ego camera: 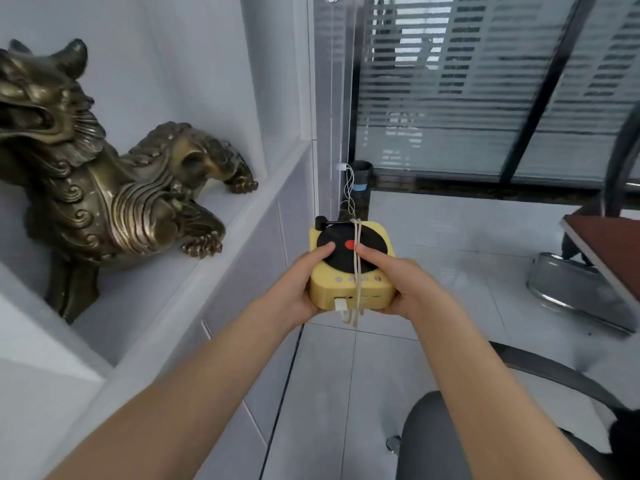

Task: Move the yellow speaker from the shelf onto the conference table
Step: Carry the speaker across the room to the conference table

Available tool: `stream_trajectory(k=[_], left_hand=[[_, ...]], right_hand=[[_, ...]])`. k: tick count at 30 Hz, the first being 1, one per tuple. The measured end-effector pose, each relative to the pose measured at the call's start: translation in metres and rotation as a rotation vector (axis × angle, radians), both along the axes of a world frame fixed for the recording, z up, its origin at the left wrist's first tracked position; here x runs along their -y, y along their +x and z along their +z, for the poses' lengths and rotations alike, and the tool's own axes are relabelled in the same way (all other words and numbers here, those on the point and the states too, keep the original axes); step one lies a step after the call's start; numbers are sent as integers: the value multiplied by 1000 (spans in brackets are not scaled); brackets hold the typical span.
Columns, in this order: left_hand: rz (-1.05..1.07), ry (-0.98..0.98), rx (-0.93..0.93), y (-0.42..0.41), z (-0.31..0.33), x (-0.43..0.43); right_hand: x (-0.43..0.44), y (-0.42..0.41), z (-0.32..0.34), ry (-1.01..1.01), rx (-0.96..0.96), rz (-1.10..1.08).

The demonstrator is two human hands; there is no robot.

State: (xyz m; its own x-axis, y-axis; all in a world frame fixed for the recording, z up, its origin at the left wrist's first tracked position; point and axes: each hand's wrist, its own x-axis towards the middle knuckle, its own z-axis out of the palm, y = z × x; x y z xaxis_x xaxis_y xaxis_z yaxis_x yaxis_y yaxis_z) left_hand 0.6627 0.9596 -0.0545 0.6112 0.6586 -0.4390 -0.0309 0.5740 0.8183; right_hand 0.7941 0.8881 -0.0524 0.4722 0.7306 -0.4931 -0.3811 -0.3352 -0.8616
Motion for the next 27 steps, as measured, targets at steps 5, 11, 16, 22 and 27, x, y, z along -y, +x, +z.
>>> stream_trajectory(k=[5,11,16,22,27], left_hand=[[-41,-17,-14,68,-2,-27],[-116,-38,-8,119,-9,-61],[-183,-43,-9,163,-15,-101],[-313,-41,-3,218,-18,-165],[-409,-50,18,272,-15,-228]], right_hand=[[-19,59,0,-21,-12,-72],[-42,102,-3,-40,-19,-135],[-76,140,-9,-52,-26,-200],[-129,184,-15,-55,-52,-303],[-180,225,-6,-50,-43,-383]])
